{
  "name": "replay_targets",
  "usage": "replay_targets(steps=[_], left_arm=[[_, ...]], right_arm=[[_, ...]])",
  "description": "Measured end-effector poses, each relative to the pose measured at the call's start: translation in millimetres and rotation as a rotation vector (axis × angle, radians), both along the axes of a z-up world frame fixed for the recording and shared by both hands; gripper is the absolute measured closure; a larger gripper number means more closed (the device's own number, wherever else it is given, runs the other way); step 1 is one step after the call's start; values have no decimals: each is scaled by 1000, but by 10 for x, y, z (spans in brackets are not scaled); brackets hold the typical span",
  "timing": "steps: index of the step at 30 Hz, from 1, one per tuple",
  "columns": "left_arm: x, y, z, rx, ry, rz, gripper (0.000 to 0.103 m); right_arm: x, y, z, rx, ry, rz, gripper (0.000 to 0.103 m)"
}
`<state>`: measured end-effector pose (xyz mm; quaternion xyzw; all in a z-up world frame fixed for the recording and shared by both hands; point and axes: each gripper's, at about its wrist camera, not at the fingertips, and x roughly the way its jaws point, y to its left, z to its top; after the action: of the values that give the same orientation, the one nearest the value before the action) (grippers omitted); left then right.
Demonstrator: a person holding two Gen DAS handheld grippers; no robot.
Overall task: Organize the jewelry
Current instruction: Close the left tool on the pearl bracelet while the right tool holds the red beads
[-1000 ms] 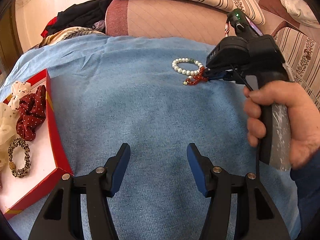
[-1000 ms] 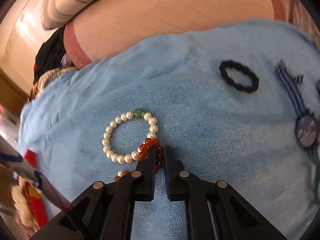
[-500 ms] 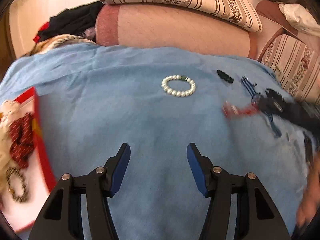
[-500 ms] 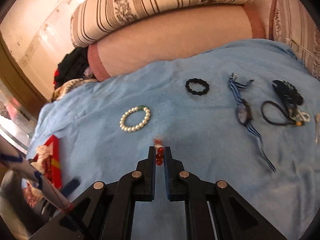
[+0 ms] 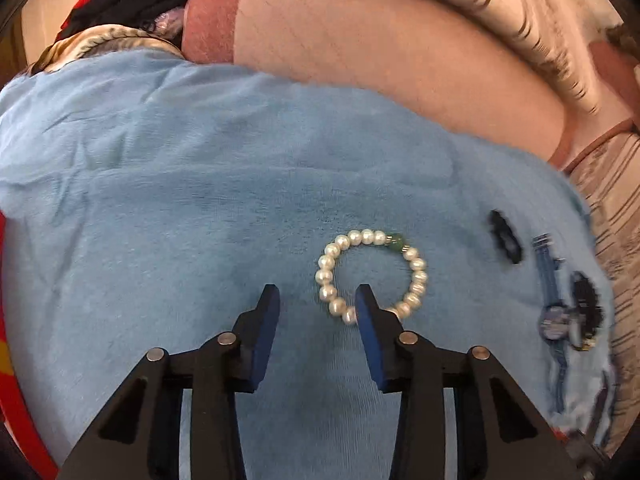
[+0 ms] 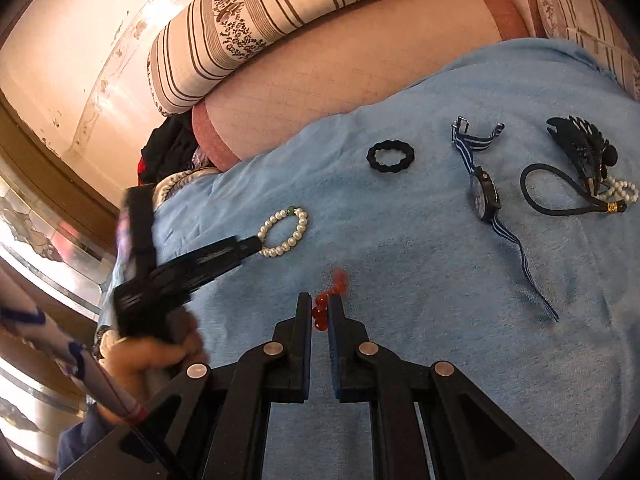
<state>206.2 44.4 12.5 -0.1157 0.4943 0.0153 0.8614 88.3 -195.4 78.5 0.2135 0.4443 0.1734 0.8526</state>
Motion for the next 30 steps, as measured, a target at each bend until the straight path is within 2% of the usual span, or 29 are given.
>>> replay_targets(steps=[3, 4, 5, 10, 19, 22, 30], left_arm=[[100, -165, -53, 160, -19, 11, 82], [86, -187, -58, 186, -26, 16, 91], [46, -208, -64, 202, -37, 25, 93], [-370, -220, -86, 206, -71, -4, 94], [-1600, -69, -10, 182, -110, -73, 94], [-1954, -38, 70, 197, -129, -77, 94], [-2546, 178, 341, 180, -211, -50, 94]], right_arm=[[12, -31, 9, 1, -7, -10, 95], [18, -47, 9, 6, -8, -14, 95], [20, -58, 11, 7, -9, -15, 95], [-8, -63, 53, 11, -24, -16, 95], [-104, 44, 118, -12, -61, 0, 95], [-177, 125, 154, -26, -77, 16, 95], [-563, 406, 237, -37, -109, 69, 95]])
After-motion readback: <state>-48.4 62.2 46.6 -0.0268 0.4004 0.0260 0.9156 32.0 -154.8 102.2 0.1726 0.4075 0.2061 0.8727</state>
